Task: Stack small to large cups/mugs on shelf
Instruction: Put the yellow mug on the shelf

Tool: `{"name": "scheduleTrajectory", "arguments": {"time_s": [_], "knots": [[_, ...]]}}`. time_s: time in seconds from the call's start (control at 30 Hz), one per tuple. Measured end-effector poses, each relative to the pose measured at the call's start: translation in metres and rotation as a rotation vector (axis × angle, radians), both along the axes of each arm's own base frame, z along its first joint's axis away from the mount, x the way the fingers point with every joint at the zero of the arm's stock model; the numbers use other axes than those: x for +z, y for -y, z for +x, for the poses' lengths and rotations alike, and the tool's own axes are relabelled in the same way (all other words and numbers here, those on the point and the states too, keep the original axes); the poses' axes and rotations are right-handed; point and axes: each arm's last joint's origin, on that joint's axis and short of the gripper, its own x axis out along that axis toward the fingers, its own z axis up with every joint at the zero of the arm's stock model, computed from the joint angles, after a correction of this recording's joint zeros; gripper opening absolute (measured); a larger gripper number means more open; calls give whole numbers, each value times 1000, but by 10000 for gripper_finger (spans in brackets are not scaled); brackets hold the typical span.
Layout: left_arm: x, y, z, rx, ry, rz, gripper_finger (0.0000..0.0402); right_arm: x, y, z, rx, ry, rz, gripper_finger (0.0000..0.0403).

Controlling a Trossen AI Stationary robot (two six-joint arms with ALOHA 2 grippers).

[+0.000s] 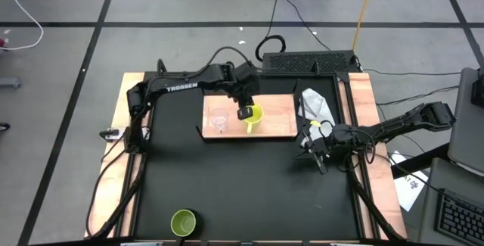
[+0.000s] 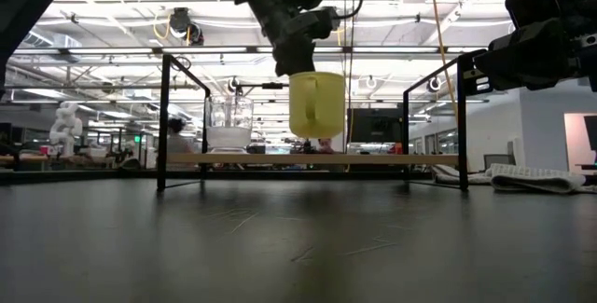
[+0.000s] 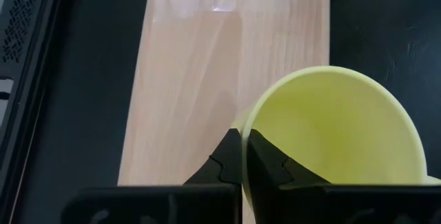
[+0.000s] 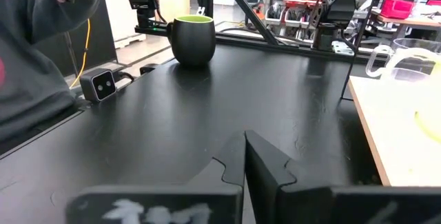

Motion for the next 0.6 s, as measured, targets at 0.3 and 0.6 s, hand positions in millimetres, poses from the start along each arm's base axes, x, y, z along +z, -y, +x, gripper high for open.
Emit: {"name": "scheduleTrajectory", "arguments": {"time_s": [0.3,0.6], "knots": [[0,-1,0,1,2,0,3,0,0,0,0,0,0,0],[0,-5,-1,19,11,-6,3,0,0,0,0,0,0,0]]}}
